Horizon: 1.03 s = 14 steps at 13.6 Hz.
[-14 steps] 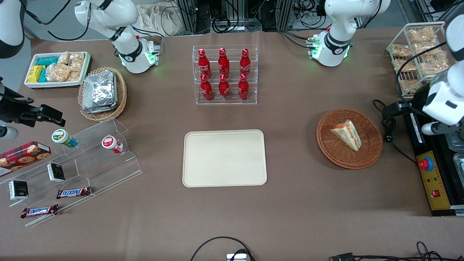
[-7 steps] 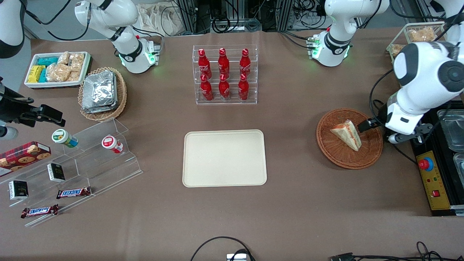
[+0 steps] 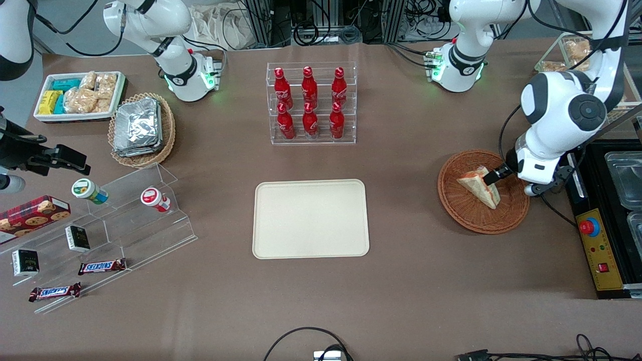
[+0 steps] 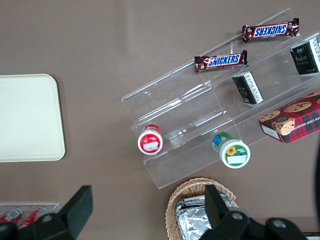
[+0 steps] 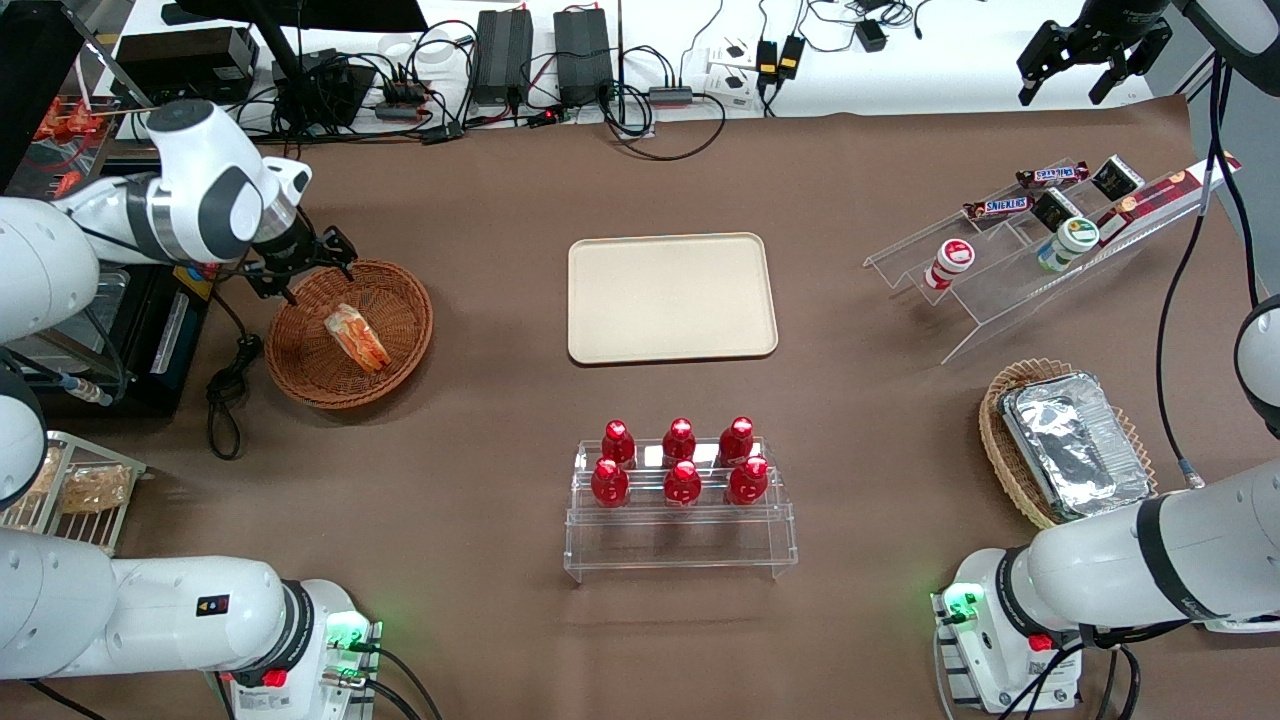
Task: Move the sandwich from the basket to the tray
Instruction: 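Move the open left gripper down over the wrapped sandwich in the basket, then close the left gripper on the sandwich's wrapped end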
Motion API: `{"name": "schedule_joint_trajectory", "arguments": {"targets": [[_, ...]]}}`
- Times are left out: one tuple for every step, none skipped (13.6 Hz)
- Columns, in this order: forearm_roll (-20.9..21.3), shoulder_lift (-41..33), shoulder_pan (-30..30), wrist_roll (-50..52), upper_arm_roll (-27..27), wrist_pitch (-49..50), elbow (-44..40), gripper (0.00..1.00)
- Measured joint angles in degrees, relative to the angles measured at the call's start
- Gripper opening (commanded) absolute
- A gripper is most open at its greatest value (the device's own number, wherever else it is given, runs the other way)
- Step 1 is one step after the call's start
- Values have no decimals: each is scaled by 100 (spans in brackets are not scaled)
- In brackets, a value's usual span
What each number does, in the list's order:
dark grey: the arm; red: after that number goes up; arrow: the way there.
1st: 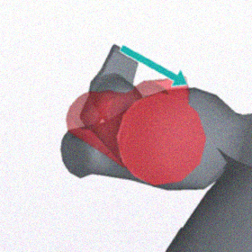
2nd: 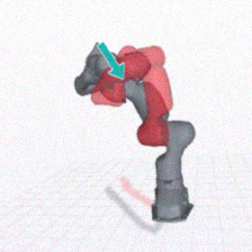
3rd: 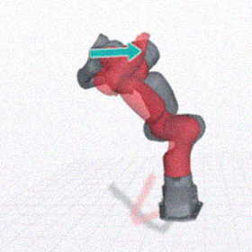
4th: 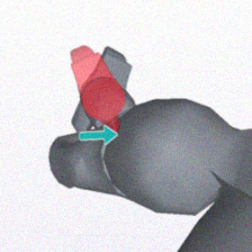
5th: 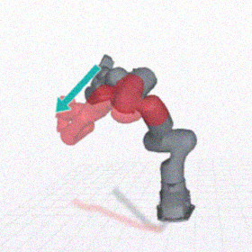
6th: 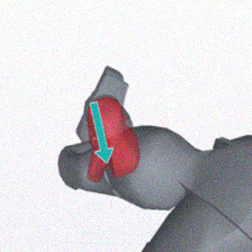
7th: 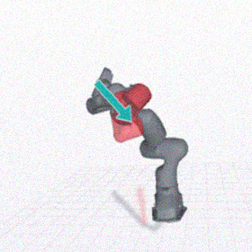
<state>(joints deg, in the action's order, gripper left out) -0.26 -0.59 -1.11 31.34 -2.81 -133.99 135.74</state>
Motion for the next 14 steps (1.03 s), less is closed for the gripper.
{"name": "schedule_joint_trajectory", "arguments": {"targets": [[0, 39, 0, 71, 0, -198, 118, 100], [0, 70, 0, 106, 0, -368, 214, 100], [0, 104, 0, 131, 0, -510, 290, 100], [0, 141, 0, 152, 0, -661, 361, 100], [0, 183, 0, 176, 0, -810, 427, 100], [0, 225, 0, 198, 0, -952, 492, 100], [0, 268, 0, 215, 0, -1084, 553, 100], [0, 312, 0, 232, 0, -1195, 603, 100], [0, 354, 0, 246, 0, -1297, 646, 100], [0, 398, 0, 260, 0, -1381, 674, 100], [0, 447, 0, 280, 0, -1488, 705, 100], [0, 497, 0, 292, 0, -1615, 751, 100], [0, 548, 0, 302, 0, -1745, 802, 100], [0, 604, 0, 307, 0, -1854, 839, 100]]}}
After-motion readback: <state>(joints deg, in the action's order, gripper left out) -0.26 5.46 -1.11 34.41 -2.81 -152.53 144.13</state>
